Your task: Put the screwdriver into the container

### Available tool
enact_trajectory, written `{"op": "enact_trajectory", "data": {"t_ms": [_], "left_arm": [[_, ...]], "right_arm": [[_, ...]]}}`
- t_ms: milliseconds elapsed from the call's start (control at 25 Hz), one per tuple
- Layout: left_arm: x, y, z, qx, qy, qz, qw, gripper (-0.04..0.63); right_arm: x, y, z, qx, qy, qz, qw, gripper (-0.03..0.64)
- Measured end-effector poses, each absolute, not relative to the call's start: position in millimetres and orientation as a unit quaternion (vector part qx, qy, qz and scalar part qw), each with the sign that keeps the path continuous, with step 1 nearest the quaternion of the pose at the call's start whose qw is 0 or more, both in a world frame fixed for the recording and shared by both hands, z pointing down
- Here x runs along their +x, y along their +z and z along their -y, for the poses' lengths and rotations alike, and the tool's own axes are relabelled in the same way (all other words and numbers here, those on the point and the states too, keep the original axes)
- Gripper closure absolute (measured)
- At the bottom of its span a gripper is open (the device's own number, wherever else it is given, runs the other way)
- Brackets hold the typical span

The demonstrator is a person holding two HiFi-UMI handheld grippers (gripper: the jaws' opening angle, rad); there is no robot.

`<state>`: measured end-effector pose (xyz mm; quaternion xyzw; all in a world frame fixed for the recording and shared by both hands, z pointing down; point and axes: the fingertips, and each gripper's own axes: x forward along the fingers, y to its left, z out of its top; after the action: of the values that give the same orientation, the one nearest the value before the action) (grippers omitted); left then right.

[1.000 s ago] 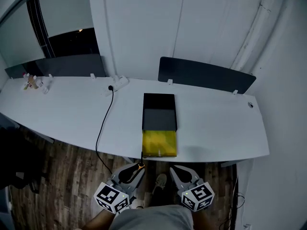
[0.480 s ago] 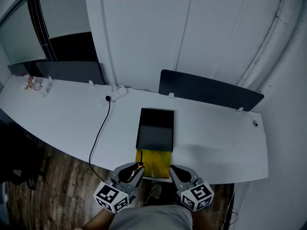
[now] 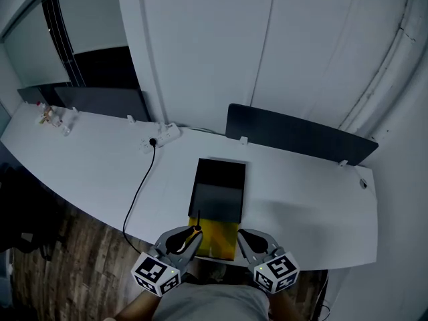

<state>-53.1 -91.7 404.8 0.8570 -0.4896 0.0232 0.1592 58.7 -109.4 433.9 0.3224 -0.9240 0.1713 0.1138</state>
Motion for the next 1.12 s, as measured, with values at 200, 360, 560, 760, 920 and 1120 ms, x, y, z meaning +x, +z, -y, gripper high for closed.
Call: {"op": "enact_trajectory", "data": {"t_ms": [200, 360, 560, 760, 920, 1120], "left_arm": [[-56, 408, 96, 0.859, 0.039, 0.484, 0.163, 0.523], [-56, 412, 101, 0.864, 0.054, 0.47, 0.17, 0.523], [-60, 419, 107, 0.871, 0.079, 0.451, 0.178, 0.523], [-64, 439, 114, 0.871, 0.105, 0.435, 0.204, 0.523], [-62, 455, 118, 0.871, 0.12, 0.42, 0.223, 0.523], [-52, 487, 118, 0.87, 0.159, 0.394, 0.249, 0.523]], "right_arm": [[55, 437, 114, 0.323, 0.178, 0.922, 0.114, 0.603], [51, 437, 116, 0.331, 0.183, 0.918, 0.115, 0.603], [46, 441, 119, 0.346, 0.194, 0.911, 0.116, 0.603], [44, 450, 123, 0.359, 0.206, 0.902, 0.121, 0.603], [41, 457, 125, 0.364, 0.212, 0.898, 0.127, 0.603], [42, 467, 126, 0.37, 0.224, 0.892, 0.132, 0.603]]}}
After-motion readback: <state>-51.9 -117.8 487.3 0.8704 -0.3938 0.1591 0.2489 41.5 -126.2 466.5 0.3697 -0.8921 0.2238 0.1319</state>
